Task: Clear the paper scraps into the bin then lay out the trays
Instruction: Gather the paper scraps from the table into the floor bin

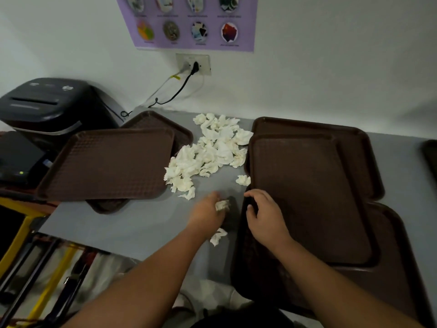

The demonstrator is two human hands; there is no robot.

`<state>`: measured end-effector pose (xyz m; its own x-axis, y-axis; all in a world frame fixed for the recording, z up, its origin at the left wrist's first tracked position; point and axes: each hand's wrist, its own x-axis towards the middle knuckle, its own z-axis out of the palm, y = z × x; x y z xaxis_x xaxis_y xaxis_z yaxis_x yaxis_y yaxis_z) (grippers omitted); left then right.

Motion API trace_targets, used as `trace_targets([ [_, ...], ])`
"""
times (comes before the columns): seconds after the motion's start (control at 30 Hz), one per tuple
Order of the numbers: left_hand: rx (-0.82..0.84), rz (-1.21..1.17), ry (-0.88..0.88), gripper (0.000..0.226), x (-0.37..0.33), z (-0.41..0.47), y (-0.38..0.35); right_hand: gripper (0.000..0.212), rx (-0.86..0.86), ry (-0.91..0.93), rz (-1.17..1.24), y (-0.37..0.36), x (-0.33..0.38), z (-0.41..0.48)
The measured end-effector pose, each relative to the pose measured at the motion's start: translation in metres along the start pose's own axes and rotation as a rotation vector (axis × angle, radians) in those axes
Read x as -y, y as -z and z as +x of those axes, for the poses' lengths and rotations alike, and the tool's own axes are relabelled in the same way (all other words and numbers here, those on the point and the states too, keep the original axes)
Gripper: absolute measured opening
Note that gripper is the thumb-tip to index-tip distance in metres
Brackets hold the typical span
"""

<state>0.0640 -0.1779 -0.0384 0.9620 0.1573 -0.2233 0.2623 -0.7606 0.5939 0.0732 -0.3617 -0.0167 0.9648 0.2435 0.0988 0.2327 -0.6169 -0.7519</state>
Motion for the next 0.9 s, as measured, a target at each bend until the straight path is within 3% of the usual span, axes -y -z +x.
trace_targets([
  [0.07, -0.020, -0.053, -0.003, 0.040, 0.001, 0.004, 0.010, 0.032, 0.003, -0.010, -0.009, -0.002, 0.001, -0.002],
  [0.17, -0.083, -0.091, -0.045, 0.026, 0.003, 0.012, 0.025, 0.031, 0.000, -0.017, -0.015, -0.008, 0.005, -0.002],
  [0.27, -0.116, -0.258, 0.033, 0.016, 0.010, 0.017, 0.041, 0.030, 0.046, 0.008, -0.019, -0.017, 0.012, -0.001],
  [0.43, -0.097, -0.573, 0.141, 0.016, 0.036, 0.020, 0.059, 0.057, 0.369, 0.095, -0.065, -0.032, 0.034, 0.002],
  [0.53, -0.060, -0.636, 0.213, 0.028, 0.048, 0.017, 0.070, 0.081, 0.573, 0.135, -0.275, -0.041, 0.041, 0.003],
  [0.6, -0.059, -0.698, 0.278, 0.022, 0.051, 0.014, 0.078, 0.084, 0.641, 0.142, -0.422, -0.046, 0.042, 0.005],
  [0.77, -0.110, -0.637, 0.283, 0.043, 0.065, 0.012, 0.085, 0.053, 0.650, 0.097, -0.506, -0.061, 0.045, 0.009],
  [0.9, -0.110, -0.562, 0.221, 0.046, 0.074, 0.007, 0.086, 0.026, 0.680, 0.091, -0.521, -0.077, 0.046, 0.016],
])
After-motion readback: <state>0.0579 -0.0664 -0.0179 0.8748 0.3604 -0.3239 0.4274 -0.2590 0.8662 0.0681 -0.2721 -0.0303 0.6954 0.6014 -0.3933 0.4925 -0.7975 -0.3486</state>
